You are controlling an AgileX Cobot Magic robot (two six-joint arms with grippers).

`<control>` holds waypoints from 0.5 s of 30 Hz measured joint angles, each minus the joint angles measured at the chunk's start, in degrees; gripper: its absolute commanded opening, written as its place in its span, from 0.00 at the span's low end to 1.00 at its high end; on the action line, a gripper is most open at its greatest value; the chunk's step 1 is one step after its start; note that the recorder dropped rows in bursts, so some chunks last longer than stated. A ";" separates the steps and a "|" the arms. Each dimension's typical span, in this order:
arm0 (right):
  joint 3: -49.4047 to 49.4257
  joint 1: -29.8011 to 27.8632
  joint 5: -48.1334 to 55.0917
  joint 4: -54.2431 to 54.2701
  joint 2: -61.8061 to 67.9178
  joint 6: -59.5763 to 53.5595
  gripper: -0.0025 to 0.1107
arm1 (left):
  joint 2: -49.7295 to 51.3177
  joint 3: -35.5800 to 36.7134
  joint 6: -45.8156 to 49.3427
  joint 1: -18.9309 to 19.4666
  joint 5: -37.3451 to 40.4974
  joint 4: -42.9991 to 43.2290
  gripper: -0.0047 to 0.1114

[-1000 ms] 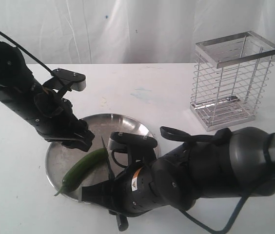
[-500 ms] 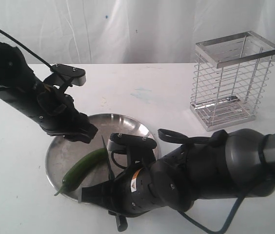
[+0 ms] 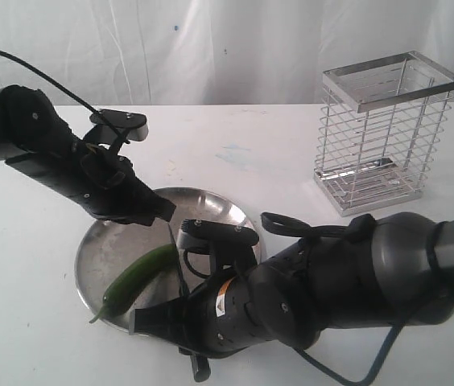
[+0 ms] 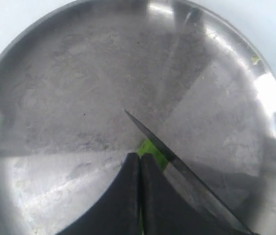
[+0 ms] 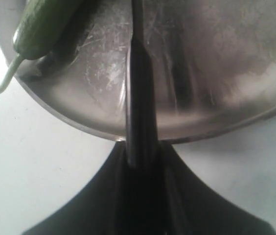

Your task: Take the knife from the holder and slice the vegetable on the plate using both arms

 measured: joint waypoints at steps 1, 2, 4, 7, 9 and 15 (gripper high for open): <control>0.00 0.00 0.00 0.00 0.00 0.00 0.02 | 0.40 -0.24 1.92 0.00 0.00 -1.92 0.04; 0.00 0.00 0.00 0.00 0.00 0.00 0.02 | 0.67 -0.36 3.56 0.00 0.00 -3.51 0.04; 0.00 0.00 0.00 0.00 0.00 0.00 0.02 | 0.93 -0.77 7.43 0.00 0.00 -7.32 0.04; 0.00 0.00 0.00 0.00 0.00 0.00 0.02 | 1.29 -0.74 11.34 0.00 -0.24 -11.02 0.04; 0.00 0.00 0.00 0.00 0.00 0.00 0.02 | 1.87 -0.74 12.16 0.00 -0.47 -11.72 0.04; 0.00 0.00 0.00 0.00 0.00 0.00 0.02 | 4.57 -0.74 12.79 0.00 -1.45 -12.55 0.04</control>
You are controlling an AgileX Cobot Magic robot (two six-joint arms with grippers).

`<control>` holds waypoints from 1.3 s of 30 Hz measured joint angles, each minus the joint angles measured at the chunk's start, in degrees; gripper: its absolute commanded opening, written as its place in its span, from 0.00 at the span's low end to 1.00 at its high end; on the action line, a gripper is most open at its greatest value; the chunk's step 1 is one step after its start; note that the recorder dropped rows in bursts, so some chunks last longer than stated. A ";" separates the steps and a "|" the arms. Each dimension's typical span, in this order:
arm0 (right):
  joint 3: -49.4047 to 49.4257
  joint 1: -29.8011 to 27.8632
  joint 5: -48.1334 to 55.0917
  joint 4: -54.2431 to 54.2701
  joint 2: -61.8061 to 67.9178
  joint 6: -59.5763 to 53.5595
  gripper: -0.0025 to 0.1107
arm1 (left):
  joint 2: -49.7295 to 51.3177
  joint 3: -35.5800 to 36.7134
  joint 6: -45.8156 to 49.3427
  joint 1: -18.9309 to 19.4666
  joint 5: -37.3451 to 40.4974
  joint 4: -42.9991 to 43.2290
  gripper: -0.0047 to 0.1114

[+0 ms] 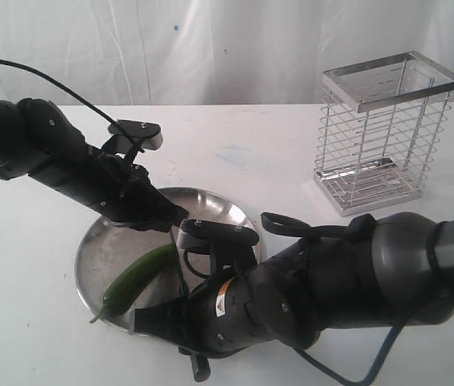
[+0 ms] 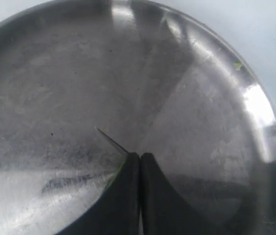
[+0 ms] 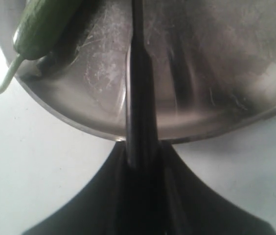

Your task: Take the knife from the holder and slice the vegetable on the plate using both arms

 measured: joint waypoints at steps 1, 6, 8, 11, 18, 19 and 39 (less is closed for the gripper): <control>0.00 0.00 0.00 0.00 0.00 0.00 0.02 | 0.28 0.00 0.00 0.00 -0.04 0.00 0.04; 0.00 0.00 0.00 0.00 0.00 0.00 0.02 | 0.77 0.00 0.12 0.00 -0.75 -0.92 0.04; 0.00 0.00 0.00 0.00 0.00 0.00 0.02 | 0.77 0.00 0.23 0.00 -1.35 -1.45 0.04; 0.00 0.00 0.00 0.00 0.00 0.00 0.02 | 0.77 0.00 0.23 0.00 -1.91 -1.70 0.04; 0.00 0.00 0.00 0.00 0.00 0.00 0.02 | 0.77 0.00 3.97 0.00 -1.91 -4.32 0.04; 0.00 0.00 0.00 0.00 0.00 0.00 0.02 | 0.77 0.00 5.22 0.00 -1.91 -5.55 0.04; 0.00 0.00 0.00 -0.23 0.00 0.00 0.02 | 5.47 -0.22 30.05 11.36 14.74 -37.37 0.04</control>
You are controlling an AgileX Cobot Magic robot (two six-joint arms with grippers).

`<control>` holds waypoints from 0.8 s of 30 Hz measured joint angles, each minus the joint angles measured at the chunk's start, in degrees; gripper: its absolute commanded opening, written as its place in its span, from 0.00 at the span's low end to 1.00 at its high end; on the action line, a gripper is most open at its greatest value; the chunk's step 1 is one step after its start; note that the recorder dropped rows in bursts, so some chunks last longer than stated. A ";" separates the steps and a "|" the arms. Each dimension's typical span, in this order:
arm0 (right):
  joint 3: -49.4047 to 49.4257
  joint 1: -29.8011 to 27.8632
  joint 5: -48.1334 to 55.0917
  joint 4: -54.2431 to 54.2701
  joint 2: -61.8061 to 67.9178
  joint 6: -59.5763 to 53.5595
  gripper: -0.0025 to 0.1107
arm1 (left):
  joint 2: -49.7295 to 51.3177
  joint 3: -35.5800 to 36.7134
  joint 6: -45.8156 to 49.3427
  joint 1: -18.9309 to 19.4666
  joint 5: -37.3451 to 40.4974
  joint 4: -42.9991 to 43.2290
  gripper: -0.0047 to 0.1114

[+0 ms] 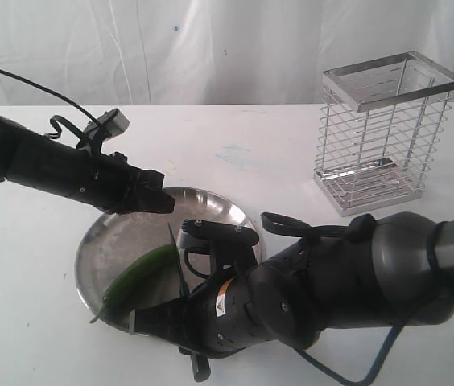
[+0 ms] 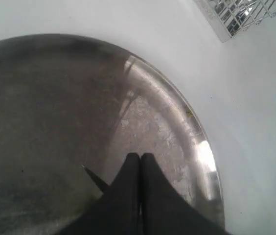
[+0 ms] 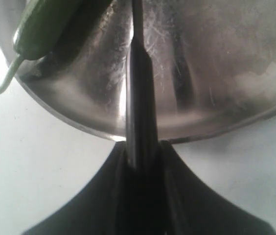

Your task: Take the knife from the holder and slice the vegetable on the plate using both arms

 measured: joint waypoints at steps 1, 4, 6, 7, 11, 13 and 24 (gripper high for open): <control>0.00 0.00 0.00 -0.11 0.00 0.00 0.02 | 0.64 0.00 0.50 0.00 0.26 -0.58 0.04; 0.00 0.00 0.00 -0.23 0.00 0.00 0.02 | 0.97 0.00 2.45 0.00 2.34 -3.23 0.04; 0.00 0.00 0.00 -0.23 0.00 0.00 0.02 | 0.97 0.00 2.81 0.00 3.61 -3.70 0.04; 0.00 0.00 0.00 -0.23 0.00 0.00 0.02 | 0.97 0.00 2.83 0.00 3.85 -3.80 0.04; 0.00 0.00 0.00 -0.23 0.00 0.00 0.02 | 1.15 0.00 2.93 0.00 3.96 -3.92 0.04; 0.00 0.00 0.00 -0.40 0.00 0.00 0.02 | 1.57 0.00 3.16 0.00 3.96 -3.92 0.04; 0.00 0.00 0.40 -0.37 0.13 0.00 0.02 | 9.90 -0.36 4.76 0.00 4.23 -5.38 0.04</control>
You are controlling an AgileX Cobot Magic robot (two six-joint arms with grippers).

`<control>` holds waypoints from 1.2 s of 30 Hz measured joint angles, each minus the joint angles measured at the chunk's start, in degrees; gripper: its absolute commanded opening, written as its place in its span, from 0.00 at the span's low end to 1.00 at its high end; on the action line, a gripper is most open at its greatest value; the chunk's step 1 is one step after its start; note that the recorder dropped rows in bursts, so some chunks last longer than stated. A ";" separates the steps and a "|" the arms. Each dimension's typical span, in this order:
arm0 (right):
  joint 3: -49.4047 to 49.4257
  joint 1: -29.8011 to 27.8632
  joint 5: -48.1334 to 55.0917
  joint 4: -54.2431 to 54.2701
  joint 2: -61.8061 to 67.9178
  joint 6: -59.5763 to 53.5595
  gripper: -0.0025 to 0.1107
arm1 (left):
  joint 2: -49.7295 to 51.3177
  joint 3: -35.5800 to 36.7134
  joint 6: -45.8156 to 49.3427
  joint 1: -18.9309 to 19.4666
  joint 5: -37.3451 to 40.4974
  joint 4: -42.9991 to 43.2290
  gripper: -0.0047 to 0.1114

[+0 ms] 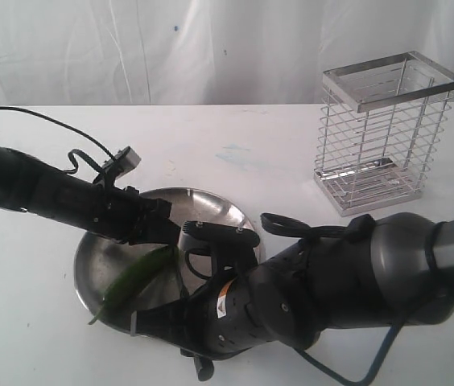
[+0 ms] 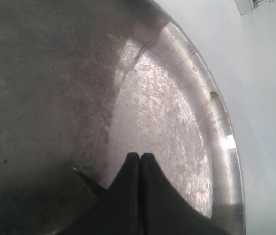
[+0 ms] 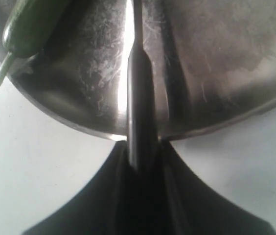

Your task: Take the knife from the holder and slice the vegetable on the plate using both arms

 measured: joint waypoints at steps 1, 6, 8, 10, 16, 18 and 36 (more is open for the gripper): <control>0.00 0.00 0.00 0.00 0.10 0.00 0.02 | 0.00 -0.14 0.13 0.00 0.00 0.00 0.04; 0.00 0.00 -0.27 0.00 0.09 0.00 0.02 | -3.60 -0.64 0.34 0.00 -0.39 1.59 0.04; 0.00 0.00 -0.38 -0.08 0.09 0.00 0.02 | -6.62 -1.00 0.34 0.00 -0.39 1.78 0.04; 0.00 0.00 -0.38 -0.23 0.09 0.00 0.02 | -8.34 -1.00 0.34 0.00 -0.28 2.29 0.04; 0.00 0.00 -0.38 -0.23 0.09 0.00 0.02 | -5.63 -1.00 0.34 0.00 -1.19 5.05 0.04; 0.00 0.00 -0.25 -0.23 0.09 0.00 0.02 | -2.19 -1.00 0.34 0.00 -1.29 5.18 0.04; 0.00 0.00 3.02 -0.46 1.69 -0.93 0.02 | -2.00 -1.44 1.07 -0.09 -1.63 3.18 0.04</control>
